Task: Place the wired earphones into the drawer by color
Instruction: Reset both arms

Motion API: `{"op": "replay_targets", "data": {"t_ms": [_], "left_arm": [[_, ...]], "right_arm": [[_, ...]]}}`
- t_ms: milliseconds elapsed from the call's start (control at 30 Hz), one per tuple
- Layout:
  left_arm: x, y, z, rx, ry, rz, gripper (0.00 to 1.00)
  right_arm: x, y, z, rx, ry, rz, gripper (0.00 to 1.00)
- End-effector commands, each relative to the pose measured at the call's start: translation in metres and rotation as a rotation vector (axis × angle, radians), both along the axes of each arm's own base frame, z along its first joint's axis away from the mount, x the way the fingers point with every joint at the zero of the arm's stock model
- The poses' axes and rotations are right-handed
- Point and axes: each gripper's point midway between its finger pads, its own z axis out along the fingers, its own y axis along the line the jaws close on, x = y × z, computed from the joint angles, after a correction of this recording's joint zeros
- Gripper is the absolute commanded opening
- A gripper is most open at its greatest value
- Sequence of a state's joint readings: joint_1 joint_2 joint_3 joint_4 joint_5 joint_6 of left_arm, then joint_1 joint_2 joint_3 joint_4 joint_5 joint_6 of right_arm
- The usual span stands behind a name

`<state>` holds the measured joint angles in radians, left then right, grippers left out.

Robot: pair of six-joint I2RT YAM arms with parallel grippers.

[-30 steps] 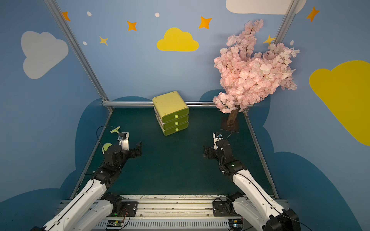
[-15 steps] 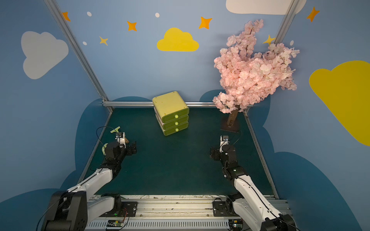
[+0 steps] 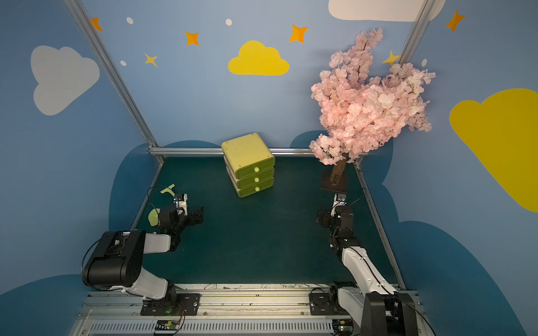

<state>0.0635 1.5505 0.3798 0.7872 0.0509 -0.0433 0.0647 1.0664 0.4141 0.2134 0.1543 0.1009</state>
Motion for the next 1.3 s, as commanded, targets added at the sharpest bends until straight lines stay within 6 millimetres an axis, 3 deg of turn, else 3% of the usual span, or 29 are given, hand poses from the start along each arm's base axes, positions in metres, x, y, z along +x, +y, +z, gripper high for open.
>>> {"op": "replay_targets", "data": {"t_ms": [0, 367, 533, 600, 1267], "left_arm": [[0.01, -0.005, 0.018, 0.013, -0.058, -0.031, 1.0], [0.009, -0.007, 0.018, 0.027, -0.058, -0.033, 1.0], [0.01, -0.007, 0.018, 0.032, -0.06, -0.031, 1.0], [0.009, -0.007, 0.018, 0.033, -0.059, -0.031, 1.0], [0.01, -0.007, 0.017, 0.035, -0.054, -0.029, 1.0]], "right_arm": [[0.019, -0.002, 0.014, -0.019, -0.054, 0.016, 0.99], [0.048, 0.007, -0.029, -0.052, -0.1, 0.097, 0.98], [0.059, 0.009, -0.03, -0.043, -0.093, 0.099, 0.99], [0.056, 0.011, -0.035, -0.053, -0.032, 0.113, 0.99], [0.056, 0.012, -0.034, -0.061, -0.036, 0.113, 0.99]]}}
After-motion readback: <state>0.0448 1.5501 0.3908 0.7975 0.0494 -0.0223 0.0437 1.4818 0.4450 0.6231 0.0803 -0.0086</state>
